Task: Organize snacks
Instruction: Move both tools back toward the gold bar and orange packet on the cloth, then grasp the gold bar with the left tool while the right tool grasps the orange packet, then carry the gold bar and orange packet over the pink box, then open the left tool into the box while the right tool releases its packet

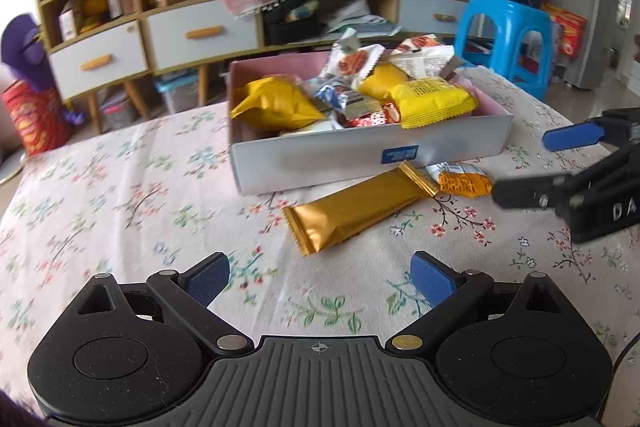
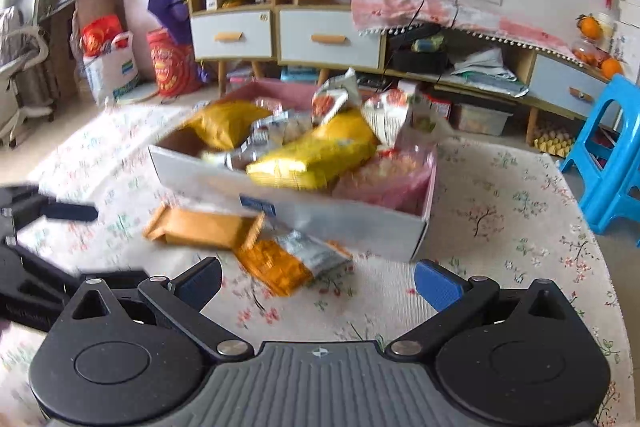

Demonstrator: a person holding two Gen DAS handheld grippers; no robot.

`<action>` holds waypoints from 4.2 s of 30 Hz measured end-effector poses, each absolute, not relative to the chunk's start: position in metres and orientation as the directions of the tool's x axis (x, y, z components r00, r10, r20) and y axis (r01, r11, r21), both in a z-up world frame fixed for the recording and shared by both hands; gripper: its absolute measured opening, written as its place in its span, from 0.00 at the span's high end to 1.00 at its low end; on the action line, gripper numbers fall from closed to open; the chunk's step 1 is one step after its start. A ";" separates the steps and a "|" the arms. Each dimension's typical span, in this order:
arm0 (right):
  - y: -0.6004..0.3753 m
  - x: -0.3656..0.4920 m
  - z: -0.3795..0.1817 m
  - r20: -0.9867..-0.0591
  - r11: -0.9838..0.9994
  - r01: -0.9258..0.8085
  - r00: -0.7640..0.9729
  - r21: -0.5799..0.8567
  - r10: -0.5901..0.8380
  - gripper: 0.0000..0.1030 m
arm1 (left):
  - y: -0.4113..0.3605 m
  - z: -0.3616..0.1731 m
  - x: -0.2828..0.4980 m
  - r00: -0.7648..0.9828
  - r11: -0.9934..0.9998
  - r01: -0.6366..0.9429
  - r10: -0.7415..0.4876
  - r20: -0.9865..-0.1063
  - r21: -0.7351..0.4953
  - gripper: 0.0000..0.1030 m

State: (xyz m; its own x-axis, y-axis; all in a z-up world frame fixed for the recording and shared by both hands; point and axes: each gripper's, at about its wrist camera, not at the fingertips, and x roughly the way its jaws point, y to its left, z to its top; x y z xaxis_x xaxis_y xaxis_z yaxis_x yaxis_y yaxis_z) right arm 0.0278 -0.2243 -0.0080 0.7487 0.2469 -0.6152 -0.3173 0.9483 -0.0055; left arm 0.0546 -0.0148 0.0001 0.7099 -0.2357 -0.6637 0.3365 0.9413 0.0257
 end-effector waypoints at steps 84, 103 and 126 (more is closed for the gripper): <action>-0.213 0.063 -0.014 -0.734 0.951 -0.302 0.632 0.064 0.250 0.72 | -0.052 0.004 0.055 0.620 0.943 0.324 -0.267 -0.738 -0.069 0.75; -0.241 0.058 0.036 -0.688 0.912 -0.173 0.609 0.372 0.396 0.72 | -0.020 0.051 0.064 0.662 0.965 0.217 -0.258 -0.704 -0.149 0.75; -0.239 0.137 0.055 -0.531 0.881 -0.138 0.752 0.452 0.390 0.71 | -0.056 0.054 0.153 0.774 0.984 0.174 -0.164 -0.611 -0.043 0.75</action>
State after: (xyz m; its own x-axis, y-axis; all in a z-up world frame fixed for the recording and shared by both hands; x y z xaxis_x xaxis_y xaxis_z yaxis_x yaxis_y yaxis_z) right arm 0.1365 -0.2390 0.0553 0.7522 0.3901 -0.5311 -0.1384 0.8815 0.4515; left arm 0.1532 -0.0556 0.0541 0.7742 -0.1636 -0.6115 0.1737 0.9838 -0.0433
